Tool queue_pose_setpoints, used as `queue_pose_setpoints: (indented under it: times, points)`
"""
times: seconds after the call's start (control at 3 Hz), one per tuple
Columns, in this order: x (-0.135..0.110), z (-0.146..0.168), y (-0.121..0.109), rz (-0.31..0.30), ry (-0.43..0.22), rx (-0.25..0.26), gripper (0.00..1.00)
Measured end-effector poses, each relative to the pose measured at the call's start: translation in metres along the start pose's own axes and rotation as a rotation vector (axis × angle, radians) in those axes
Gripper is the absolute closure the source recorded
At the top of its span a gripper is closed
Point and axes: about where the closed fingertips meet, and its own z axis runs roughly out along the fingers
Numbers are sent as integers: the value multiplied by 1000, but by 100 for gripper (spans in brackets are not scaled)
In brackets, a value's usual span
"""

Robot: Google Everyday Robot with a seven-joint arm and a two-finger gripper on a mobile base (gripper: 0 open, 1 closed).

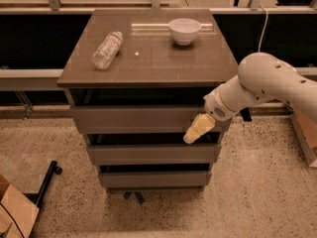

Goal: Open top drawer

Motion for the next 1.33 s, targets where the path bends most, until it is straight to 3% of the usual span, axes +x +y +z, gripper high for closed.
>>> queue_pose_setpoints:
  times: [0.67,1.33]
  points:
    - [-9,10,-32,13,-63,71,0]
    - [4,57,-58,85,-86,19,0]
